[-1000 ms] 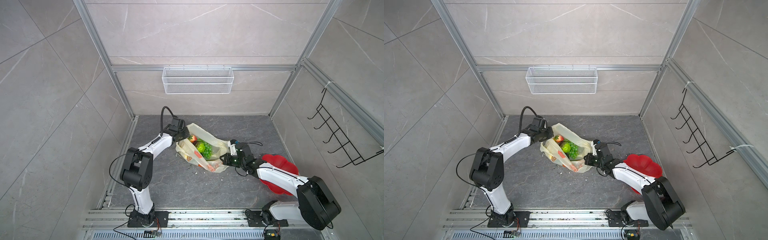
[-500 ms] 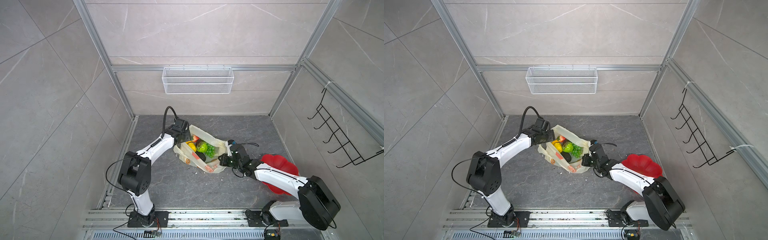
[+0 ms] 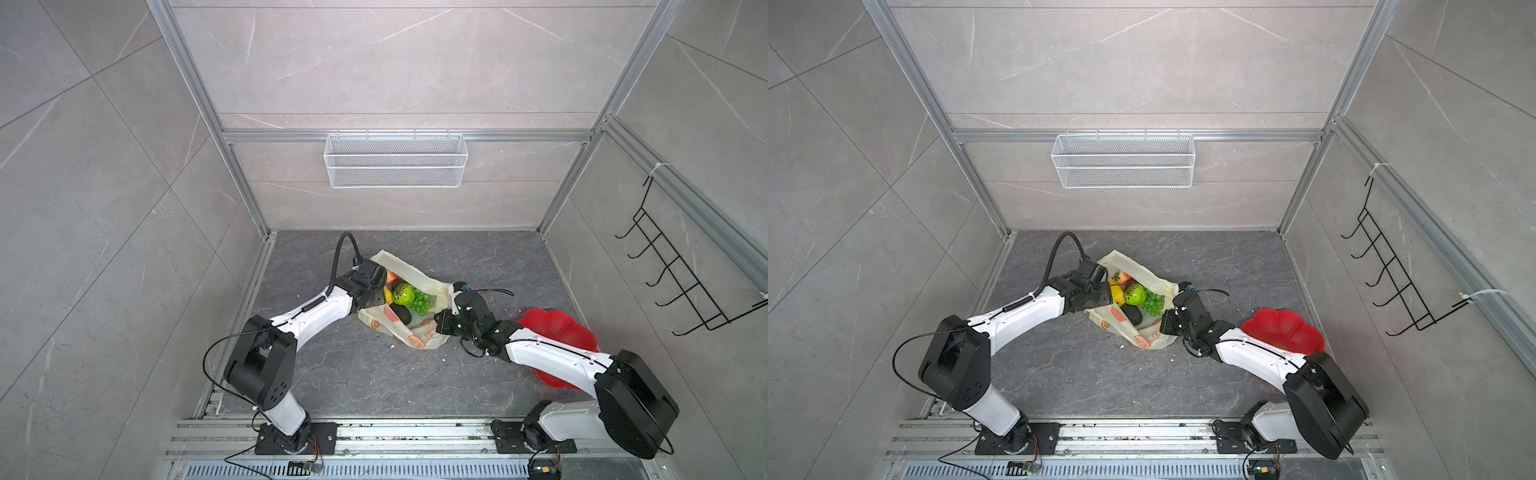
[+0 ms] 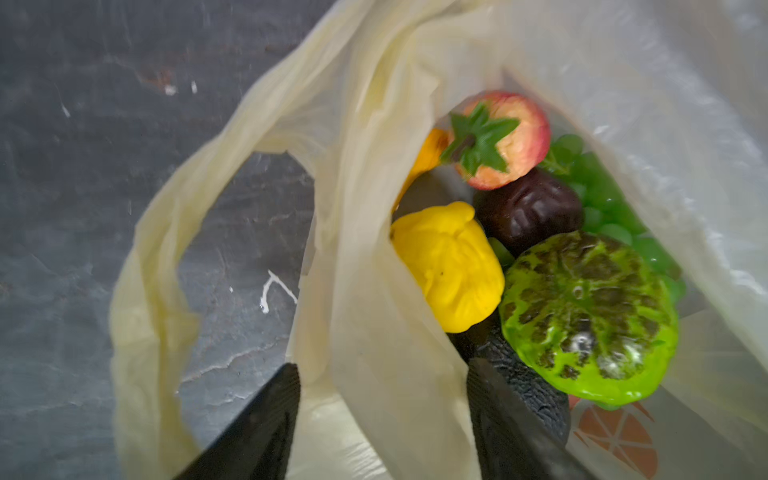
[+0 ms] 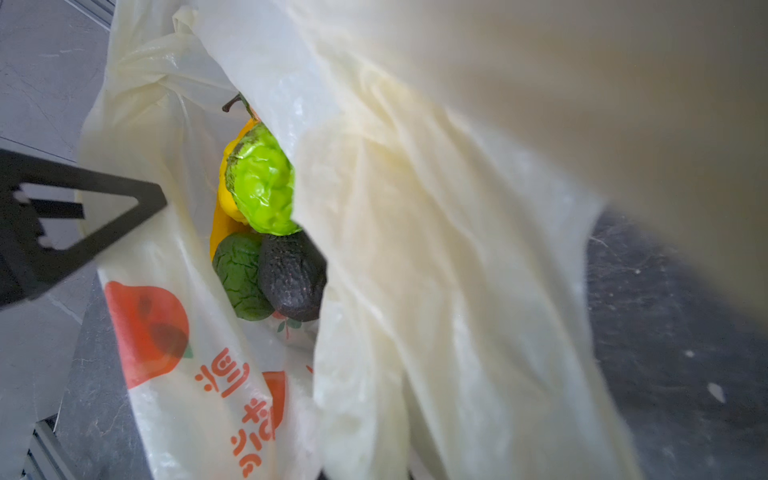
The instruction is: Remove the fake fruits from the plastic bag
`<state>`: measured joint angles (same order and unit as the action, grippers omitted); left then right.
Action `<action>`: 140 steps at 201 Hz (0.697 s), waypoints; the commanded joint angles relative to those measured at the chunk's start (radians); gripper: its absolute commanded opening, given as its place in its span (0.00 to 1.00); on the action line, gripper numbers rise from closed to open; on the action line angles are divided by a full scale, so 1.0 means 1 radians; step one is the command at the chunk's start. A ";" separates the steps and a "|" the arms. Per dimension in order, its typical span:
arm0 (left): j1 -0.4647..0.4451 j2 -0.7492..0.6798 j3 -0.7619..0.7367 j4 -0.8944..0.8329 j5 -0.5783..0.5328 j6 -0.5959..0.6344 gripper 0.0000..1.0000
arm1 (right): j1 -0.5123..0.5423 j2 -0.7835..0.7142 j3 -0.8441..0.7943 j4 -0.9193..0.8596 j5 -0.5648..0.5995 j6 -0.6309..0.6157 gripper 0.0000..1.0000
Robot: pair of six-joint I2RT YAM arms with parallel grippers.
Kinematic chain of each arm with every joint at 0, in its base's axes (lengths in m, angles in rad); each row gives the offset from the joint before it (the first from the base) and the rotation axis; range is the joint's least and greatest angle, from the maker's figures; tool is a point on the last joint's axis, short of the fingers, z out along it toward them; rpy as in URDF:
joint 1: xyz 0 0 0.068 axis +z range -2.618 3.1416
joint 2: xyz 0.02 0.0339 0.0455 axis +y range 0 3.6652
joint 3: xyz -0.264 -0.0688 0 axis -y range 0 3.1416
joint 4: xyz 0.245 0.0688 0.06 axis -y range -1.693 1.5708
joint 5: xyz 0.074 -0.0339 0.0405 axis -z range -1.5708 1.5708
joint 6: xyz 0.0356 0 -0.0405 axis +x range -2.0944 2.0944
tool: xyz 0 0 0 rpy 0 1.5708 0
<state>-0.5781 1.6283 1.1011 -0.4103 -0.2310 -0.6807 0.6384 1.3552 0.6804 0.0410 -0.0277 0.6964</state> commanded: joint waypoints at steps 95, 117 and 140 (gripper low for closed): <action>0.078 -0.240 -0.298 0.329 0.134 0.046 0.00 | -0.132 -0.051 0.001 -0.047 -0.105 0.017 0.43; 0.071 -0.249 -0.309 0.331 0.129 0.065 0.00 | -0.066 -0.100 0.091 -0.263 0.064 -0.080 0.63; 0.066 -0.264 -0.324 0.331 0.119 0.081 0.00 | -0.018 -0.113 0.188 -0.468 0.218 -0.142 0.71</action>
<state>-0.5060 1.3960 0.7933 -0.1112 -0.1169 -0.6449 0.5800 1.2770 0.7662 -0.1421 -0.0250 0.6662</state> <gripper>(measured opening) 0.043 0.685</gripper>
